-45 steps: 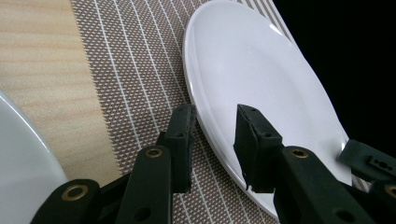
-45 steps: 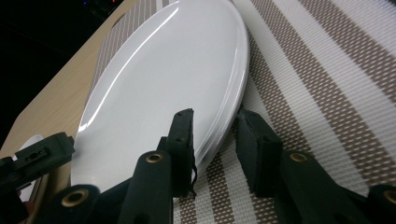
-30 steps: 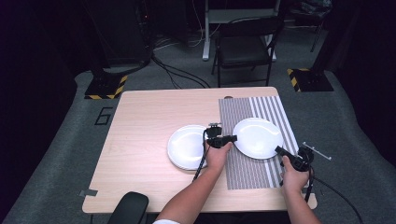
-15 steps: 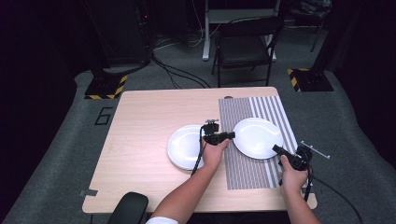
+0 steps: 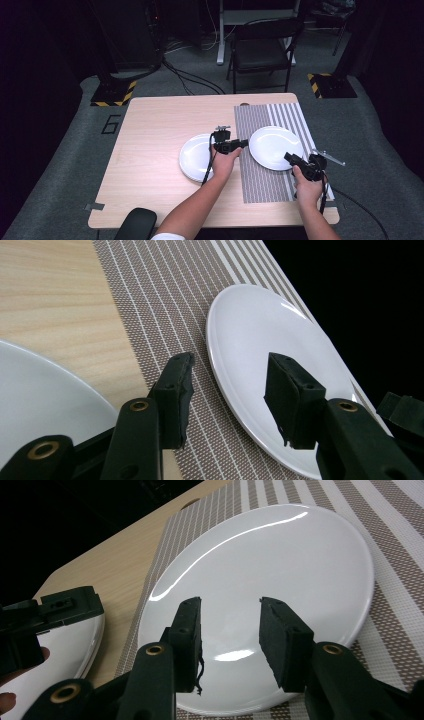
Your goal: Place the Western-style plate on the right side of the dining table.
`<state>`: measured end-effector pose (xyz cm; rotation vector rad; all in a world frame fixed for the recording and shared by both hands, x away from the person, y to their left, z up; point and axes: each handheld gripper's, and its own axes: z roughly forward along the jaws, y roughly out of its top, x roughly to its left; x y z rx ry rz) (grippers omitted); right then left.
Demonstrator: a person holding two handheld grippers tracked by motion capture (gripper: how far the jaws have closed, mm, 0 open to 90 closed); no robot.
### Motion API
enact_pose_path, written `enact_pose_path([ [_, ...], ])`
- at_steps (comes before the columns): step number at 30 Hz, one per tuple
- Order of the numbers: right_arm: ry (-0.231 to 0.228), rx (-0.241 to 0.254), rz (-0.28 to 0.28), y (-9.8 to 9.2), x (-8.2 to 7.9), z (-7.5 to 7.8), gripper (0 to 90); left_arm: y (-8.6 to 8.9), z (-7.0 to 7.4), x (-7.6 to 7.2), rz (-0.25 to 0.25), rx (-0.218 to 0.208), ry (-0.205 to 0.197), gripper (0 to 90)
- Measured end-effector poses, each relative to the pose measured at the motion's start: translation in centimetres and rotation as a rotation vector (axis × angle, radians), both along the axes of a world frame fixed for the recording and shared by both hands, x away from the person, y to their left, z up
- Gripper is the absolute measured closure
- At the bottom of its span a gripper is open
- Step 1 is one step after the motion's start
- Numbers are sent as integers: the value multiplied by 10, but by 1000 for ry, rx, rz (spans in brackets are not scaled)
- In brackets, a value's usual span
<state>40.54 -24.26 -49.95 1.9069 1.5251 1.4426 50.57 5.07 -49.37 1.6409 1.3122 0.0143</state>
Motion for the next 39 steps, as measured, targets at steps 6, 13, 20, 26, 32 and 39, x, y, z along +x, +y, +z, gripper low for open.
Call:
enact_pose_path([
  [6,-4,-11,24,7,1,2,607,8,4,-3,-3,12,-13,530],
  [13,2,-38,1,15,-7,6,610,20,14,-11,-11,13,-31,528],
  [20,-26,-82,7,16,-24,17,613,26,17,-21,-39,26,-46,523],
  [26,-61,-83,74,27,-35,30,608,33,23,-30,-57,53,-72,513],
  [32,-99,-115,167,48,-36,44,604,46,27,-30,-54,83,-96,489],
  [39,-92,-133,236,65,-27,51,597,70,32,-34,-29,96,-115,485],
])
